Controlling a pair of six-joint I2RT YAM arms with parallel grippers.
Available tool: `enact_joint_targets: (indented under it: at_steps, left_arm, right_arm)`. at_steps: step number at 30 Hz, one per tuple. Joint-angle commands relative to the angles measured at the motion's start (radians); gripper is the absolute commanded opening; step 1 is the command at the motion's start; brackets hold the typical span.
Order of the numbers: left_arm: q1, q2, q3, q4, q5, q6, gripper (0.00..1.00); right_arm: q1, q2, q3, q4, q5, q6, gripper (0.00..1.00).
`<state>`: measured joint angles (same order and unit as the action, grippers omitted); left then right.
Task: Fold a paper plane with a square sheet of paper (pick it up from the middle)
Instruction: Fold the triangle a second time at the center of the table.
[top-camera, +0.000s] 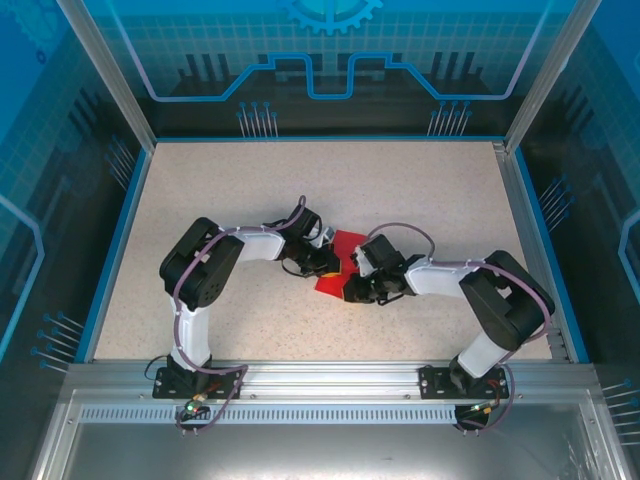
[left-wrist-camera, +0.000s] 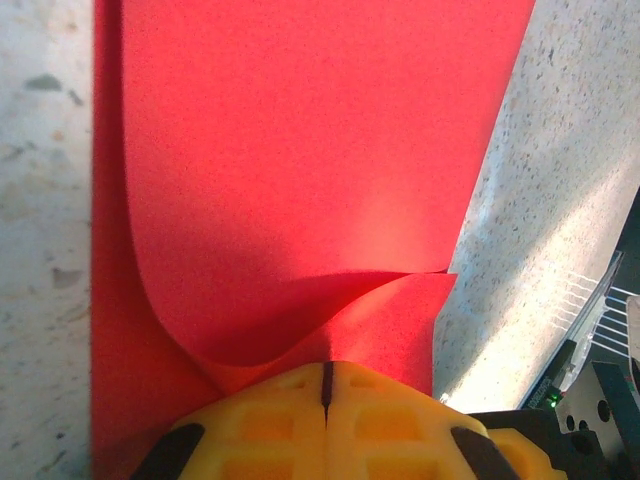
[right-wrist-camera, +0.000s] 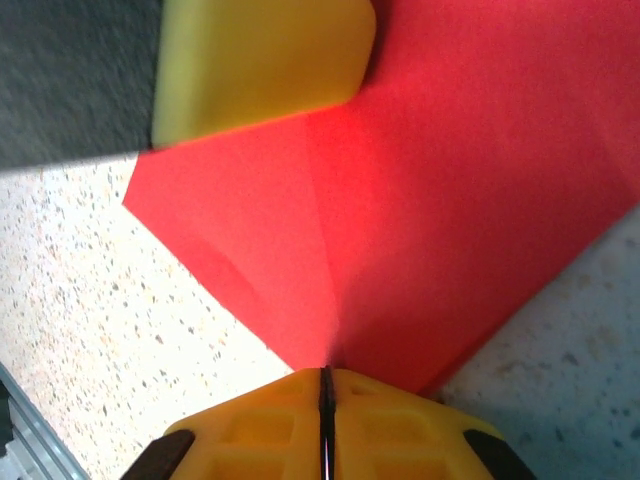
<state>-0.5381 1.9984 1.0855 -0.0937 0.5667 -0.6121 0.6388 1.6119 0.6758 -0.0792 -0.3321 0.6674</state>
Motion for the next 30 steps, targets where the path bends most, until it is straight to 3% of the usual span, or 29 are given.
enact_joint_targets:
  at_steps: [1, 11, 20, 30]
  left_arm:
    - [0.004, 0.111, -0.041, -0.138, -0.177, 0.036, 0.05]
    - [0.005, 0.106, -0.048, -0.137, -0.168, 0.037, 0.05]
    - [0.006, 0.100, -0.059, -0.129, -0.162, 0.039, 0.05]
    - [0.018, 0.102, -0.067, -0.124, -0.158, 0.043, 0.05]
  right_arm:
    - [-0.004, -0.038, -0.048, -0.117, -0.043, 0.030, 0.10]
    - [-0.056, -0.030, 0.077, 0.038, -0.111, 0.135, 0.10]
    - [-0.075, 0.124, 0.156, 0.030, -0.104, 0.088, 0.10]
    - [-0.083, 0.197, 0.115, -0.011, -0.081, 0.027, 0.10]
